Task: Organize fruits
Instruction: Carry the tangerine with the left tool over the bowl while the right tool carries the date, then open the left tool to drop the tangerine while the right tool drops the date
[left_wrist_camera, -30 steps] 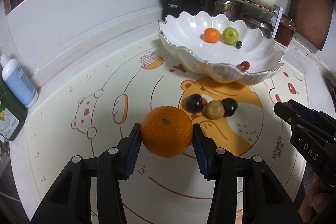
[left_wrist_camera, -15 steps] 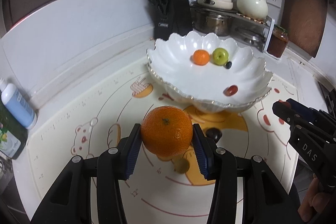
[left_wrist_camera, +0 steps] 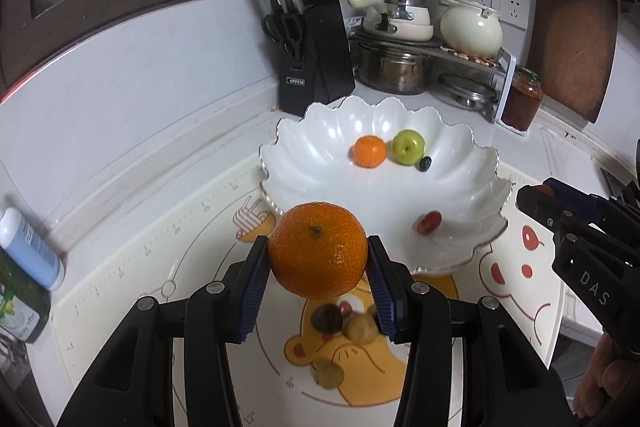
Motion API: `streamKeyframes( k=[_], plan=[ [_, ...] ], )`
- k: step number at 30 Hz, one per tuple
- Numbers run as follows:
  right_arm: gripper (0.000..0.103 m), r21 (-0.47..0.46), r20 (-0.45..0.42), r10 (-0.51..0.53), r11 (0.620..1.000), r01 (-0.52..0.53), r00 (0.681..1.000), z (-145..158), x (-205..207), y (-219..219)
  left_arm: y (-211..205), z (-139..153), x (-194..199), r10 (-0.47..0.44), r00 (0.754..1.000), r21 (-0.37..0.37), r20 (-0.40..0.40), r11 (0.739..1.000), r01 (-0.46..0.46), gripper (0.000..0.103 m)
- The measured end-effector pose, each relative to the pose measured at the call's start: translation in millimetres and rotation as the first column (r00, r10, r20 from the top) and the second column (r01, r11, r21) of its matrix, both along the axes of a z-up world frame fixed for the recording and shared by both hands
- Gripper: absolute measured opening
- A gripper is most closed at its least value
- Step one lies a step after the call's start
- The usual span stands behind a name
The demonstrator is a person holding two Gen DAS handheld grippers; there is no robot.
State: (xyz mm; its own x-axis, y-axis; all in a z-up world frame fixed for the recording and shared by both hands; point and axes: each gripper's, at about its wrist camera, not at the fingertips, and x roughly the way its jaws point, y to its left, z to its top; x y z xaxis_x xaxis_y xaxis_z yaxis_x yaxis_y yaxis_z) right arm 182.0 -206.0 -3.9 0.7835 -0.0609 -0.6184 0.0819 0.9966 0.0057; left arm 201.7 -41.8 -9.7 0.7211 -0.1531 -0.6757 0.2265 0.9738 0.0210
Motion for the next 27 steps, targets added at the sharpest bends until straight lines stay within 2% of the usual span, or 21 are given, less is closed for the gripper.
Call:
streamKeyframes(
  k=[13, 27],
  plan=[
    [0.031, 0.000, -0.005, 0.018, 1.000, -0.018, 1.000, 0, 28, -6, -12, 1, 36, -0.028, 1.000, 0.007, 0.007, 1.000, 0.028, 0.047],
    [0.031, 0.013, -0.057, 0.035, 0.999, -0.034, 0.998, -12, 57, -12, -24, -14, 67, -0.065, 0.996, 0.006, -0.055, 0.998, 0.066, 0.048]
  ],
)
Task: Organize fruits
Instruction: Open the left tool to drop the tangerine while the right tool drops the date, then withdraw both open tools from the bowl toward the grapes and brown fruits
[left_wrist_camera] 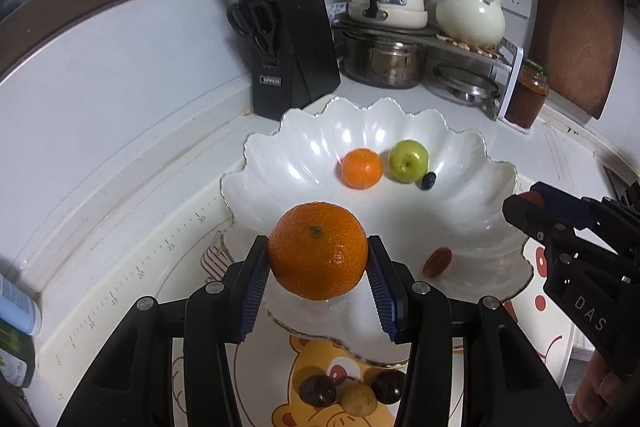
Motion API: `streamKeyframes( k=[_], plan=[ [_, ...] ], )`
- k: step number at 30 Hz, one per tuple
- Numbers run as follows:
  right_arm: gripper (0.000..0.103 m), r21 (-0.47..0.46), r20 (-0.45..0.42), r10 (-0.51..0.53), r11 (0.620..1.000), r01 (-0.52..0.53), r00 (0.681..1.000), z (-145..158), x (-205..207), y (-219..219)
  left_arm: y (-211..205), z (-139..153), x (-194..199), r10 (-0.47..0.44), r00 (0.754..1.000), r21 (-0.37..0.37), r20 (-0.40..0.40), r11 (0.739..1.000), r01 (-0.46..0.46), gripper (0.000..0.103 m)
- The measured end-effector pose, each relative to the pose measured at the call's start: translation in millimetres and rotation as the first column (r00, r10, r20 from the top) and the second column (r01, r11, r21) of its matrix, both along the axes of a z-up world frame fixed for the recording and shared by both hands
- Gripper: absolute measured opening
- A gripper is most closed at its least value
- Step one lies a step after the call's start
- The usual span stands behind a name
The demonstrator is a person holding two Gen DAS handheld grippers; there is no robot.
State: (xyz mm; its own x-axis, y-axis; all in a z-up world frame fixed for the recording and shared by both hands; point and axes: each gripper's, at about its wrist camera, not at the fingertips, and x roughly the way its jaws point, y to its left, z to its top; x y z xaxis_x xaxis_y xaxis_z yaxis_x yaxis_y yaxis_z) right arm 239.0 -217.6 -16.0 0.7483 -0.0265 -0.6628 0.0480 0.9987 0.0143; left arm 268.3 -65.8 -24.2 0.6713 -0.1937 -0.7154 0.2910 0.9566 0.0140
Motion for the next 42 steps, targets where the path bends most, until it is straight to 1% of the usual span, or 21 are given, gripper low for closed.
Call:
streamKeyframes(
  k=[3, 5, 6, 7, 8, 9, 10, 11, 13, 15, 16, 21, 26, 33, 42],
  plan=[
    [0.032, -0.002, 0.000, -0.001, 1.000, 0.001, 1.000, -1, 0, -1, -2, -4, 1, 0.003, 1.000, 0.009, -0.019, 1.000, -0.002, 0.048],
    [0.032, 0.002, -0.002, -0.003, 1.000, 0.003, 1.000, -1, 0, -2, -1, -5, 0, 0.004, 1.000, 0.009, -0.014, 1.000, -0.004, 0.057],
    [0.034, 0.005, -0.003, -0.005, 1.000, 0.005, 1.000, -1, 0, -3, -1, -4, -1, 0.007, 1.000, 0.011, -0.009, 1.000, -0.007, 0.064],
    [0.039, 0.007, -0.003, -0.006, 1.000, 0.006, 1.000, -1, -1, -3, -1, -3, -2, 0.009, 1.000, 0.010, -0.001, 1.000, -0.009, 0.067],
    [0.043, 0.007, 0.001, -0.011, 1.000, 0.011, 1.000, -1, -2, -4, 0, -1, -3, 0.009, 1.000, 0.008, 0.002, 1.000, -0.009, 0.068],
    [0.051, 0.005, 0.006, -0.017, 1.000, 0.017, 1.000, 0, -2, -4, 0, -1, -3, 0.010, 1.000, 0.009, 0.003, 1.000, -0.010, 0.068],
    [0.056, 0.002, 0.012, -0.022, 1.000, 0.022, 1.000, 1, -4, -4, 0, 0, -4, 0.011, 1.000, 0.013, 0.004, 1.000, -0.011, 0.068],
    [0.058, -0.003, 0.020, -0.030, 1.000, 0.030, 0.999, 2, -5, -5, 0, 0, -4, 0.013, 1.000, 0.017, 0.004, 1.000, -0.013, 0.068],
    [0.069, -0.014, 0.030, -0.048, 0.999, 0.048, 0.998, 4, -8, -5, 2, 1, -5, 0.018, 1.000, 0.021, 0.006, 1.000, -0.018, 0.072],
    [0.077, -0.021, 0.043, -0.062, 0.998, 0.063, 0.997, 6, -10, -6, 4, 2, -7, 0.024, 1.000, 0.024, 0.010, 0.999, -0.025, 0.077],
    [0.079, -0.027, 0.050, -0.069, 0.997, 0.070, 0.996, 7, -12, -6, 5, 3, -9, 0.028, 1.000, 0.026, 0.014, 0.999, -0.028, 0.079],
    [0.080, -0.022, 0.057, -0.071, 0.997, 0.073, 0.996, 11, -19, -5, 7, 7, -19, 0.039, 0.999, 0.050, 0.036, 0.998, -0.041, 0.082],
    [0.081, -0.004, 0.067, -0.078, 0.997, 0.079, 0.995, 14, -27, -5, 10, 12, -29, 0.050, 0.997, 0.057, 0.054, 0.997, -0.053, 0.086],
    [0.081, 0.010, 0.076, -0.072, 0.997, 0.072, 0.995, 18, -40, 0, 16, 18, -45, 0.067, 0.995, 0.053, 0.067, 0.996, -0.071, 0.088],
    [0.081, 0.011, 0.090, -0.069, 0.998, 0.068, 0.994, 21, -63, 7, 24, 17, -68, 0.083, 0.995, 0.037, 0.062, 0.996, -0.085, 0.090]
  ],
)
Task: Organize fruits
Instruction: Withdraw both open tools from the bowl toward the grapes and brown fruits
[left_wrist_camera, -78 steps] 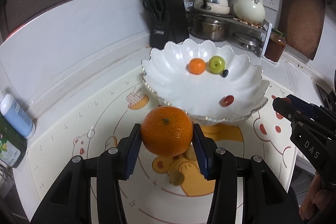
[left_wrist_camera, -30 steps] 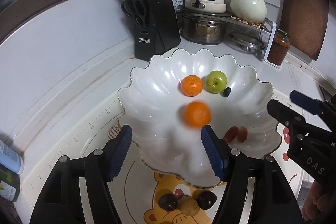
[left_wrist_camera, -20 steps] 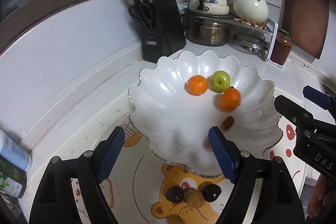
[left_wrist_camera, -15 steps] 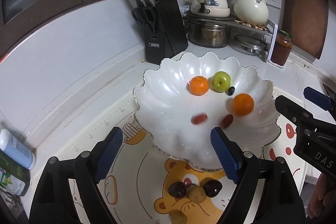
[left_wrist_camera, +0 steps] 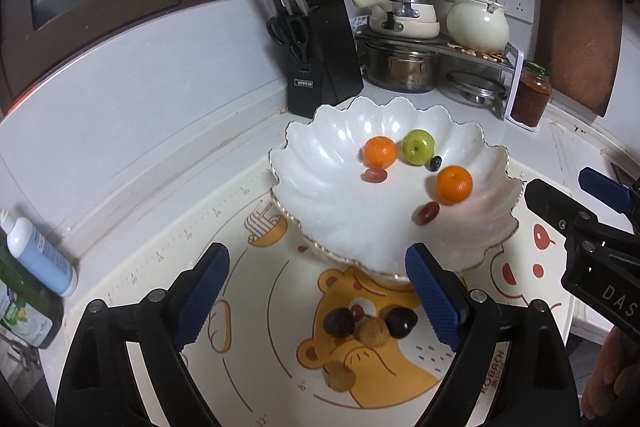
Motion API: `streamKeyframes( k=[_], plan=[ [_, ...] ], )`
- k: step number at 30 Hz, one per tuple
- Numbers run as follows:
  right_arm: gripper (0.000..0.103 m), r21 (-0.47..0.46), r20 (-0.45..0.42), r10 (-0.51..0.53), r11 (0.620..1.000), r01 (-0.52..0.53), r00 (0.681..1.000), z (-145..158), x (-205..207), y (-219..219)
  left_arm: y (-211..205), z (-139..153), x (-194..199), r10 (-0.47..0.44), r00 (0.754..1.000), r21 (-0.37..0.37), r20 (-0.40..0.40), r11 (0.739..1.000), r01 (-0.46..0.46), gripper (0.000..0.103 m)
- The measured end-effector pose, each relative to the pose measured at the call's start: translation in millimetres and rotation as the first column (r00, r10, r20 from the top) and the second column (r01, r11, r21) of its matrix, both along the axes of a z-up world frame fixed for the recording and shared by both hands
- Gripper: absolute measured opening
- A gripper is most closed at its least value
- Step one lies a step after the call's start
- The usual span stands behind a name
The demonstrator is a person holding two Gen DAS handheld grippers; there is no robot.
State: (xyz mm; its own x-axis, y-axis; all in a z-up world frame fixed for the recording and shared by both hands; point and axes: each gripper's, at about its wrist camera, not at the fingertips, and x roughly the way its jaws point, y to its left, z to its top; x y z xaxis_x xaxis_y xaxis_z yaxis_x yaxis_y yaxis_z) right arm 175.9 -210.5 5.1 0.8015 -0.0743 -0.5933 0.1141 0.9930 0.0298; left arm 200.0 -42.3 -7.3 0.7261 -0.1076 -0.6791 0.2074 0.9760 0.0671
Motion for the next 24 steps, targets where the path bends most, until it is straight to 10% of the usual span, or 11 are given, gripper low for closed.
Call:
streamKeyframes(
  k=[24],
  plan=[
    [0.081, 0.034, -0.064, 0.006, 0.999, -0.004, 0.998, -40, -35, 11, 9, -36, -43, -0.009, 0.998, 0.006, -0.066, 1.000, 0.010, 0.083]
  ],
)
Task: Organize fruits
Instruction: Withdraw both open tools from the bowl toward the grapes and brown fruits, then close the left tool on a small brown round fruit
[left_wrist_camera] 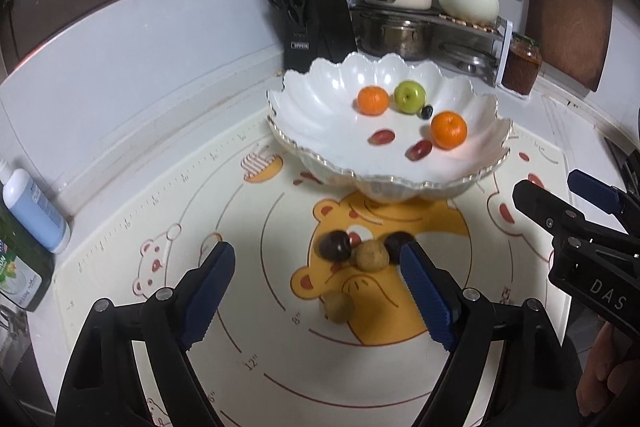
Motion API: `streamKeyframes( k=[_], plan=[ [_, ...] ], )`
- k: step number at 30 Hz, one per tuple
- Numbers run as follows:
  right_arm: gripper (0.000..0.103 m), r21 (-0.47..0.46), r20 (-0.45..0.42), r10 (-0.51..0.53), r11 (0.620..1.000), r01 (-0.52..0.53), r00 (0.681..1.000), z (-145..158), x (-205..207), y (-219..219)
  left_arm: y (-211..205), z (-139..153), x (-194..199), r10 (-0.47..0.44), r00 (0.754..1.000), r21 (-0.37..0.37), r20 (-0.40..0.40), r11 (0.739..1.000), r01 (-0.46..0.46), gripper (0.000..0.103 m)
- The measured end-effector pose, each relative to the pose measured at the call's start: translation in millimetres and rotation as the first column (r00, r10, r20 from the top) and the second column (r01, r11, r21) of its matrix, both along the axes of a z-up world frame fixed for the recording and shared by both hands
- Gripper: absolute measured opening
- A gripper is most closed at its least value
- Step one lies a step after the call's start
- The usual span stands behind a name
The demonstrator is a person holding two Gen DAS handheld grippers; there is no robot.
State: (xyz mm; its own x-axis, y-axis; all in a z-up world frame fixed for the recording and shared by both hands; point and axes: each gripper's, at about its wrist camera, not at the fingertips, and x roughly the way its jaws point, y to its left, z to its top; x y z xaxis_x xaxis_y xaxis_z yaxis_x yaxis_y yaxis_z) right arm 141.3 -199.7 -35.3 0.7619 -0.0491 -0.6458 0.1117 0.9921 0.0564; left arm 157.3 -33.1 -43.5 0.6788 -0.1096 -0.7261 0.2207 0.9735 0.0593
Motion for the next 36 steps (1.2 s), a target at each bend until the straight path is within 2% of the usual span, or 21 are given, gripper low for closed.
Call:
streamKeyframes(
  k=[4, 10, 15, 16, 24, 31, 36],
  plan=[
    [0.081, 0.000, -0.019, 0.003, 1.000, -0.003, 1.000, -10, -2, 2, 1, -10, -1, -0.004, 1.000, 0.004, -0.027, 1.000, 0.004, 0.076],
    [0.081, 0.008, -0.044, 0.009, 1.000, -0.009, 0.999, -22, -4, 4, 2, -26, -3, -0.012, 0.998, 0.006, -0.062, 1.000, 0.013, 0.070],
    [0.081, 0.011, -0.061, 0.009, 1.000, -0.009, 0.998, -29, -3, 3, 0, -37, -2, -0.022, 0.996, 0.003, -0.088, 1.000, 0.023, 0.058],
    [0.081, 0.011, -0.064, 0.010, 1.000, -0.009, 0.998, -30, -2, 3, 0, -38, -1, -0.023, 0.995, 0.001, -0.093, 1.000, 0.023, 0.054],
    [0.081, 0.014, -0.079, 0.008, 1.000, -0.007, 0.997, -36, 0, 4, -1, -49, 1, -0.032, 0.992, 0.002, -0.118, 0.999, 0.032, 0.047],
    [0.081, 0.013, -0.085, 0.008, 1.000, -0.007, 0.996, -39, 2, 4, -3, -58, 5, -0.046, 0.988, -0.014, -0.148, 0.999, 0.044, 0.028],
    [0.081, 0.014, -0.086, 0.008, 1.000, -0.007, 0.996, -39, 3, 4, -4, -59, 5, -0.058, 0.987, -0.022, -0.149, 0.998, 0.055, 0.023]
  ],
)
